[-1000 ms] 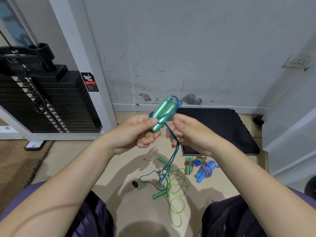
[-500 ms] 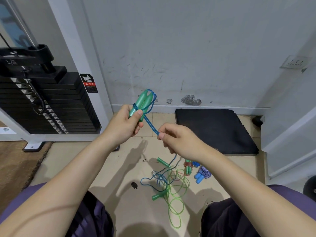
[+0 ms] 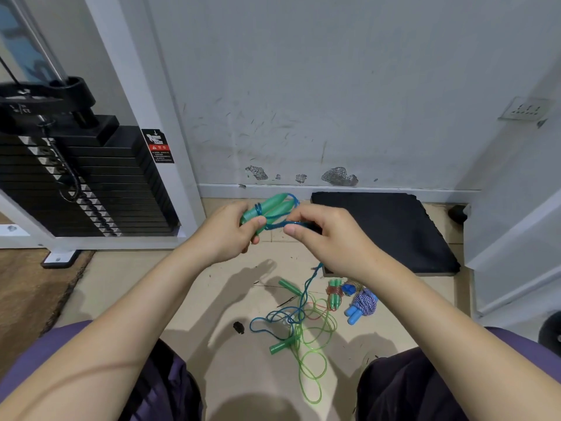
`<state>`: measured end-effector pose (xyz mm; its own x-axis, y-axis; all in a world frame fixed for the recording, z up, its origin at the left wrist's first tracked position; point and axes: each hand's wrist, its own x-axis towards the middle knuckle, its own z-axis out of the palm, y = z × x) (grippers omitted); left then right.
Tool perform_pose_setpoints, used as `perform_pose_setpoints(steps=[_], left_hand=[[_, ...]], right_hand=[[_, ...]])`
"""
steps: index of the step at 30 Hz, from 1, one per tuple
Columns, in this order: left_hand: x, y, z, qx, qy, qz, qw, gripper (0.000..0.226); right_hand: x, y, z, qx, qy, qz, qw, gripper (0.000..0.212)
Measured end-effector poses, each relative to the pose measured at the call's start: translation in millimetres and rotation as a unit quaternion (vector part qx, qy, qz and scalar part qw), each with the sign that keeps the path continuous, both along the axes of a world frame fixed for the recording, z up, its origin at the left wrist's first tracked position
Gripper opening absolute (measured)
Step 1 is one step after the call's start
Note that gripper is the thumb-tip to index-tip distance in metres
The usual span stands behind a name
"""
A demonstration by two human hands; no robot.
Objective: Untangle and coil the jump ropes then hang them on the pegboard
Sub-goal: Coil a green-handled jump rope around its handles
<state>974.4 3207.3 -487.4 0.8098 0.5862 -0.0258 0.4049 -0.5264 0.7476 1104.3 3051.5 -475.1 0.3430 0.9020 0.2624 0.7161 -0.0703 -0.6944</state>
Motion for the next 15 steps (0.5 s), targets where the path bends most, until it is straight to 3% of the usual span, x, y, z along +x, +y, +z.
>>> perform_pose_setpoints(steps=[6,10,15], left_hand=[[-2.7,-17.5,2.4,-0.1,0.055,-0.128,0.985,0.013],[-6.0,-28.1,12.3,-0.186,0.034,-0.204,0.961,0.009],[-10.0,-27.9,15.1,-0.197,0.024,-0.221,0.955,0.014]], right_hand=[[14.0,0.7,-1.3,0.044,-0.079,-0.021,0.996,0.015],[18.2,-0.6,-2.6,0.012,0.025,-0.05,0.998,0.009],[16.0,2.2,-3.9,-0.033,0.107,-0.056,0.992,0.013]])
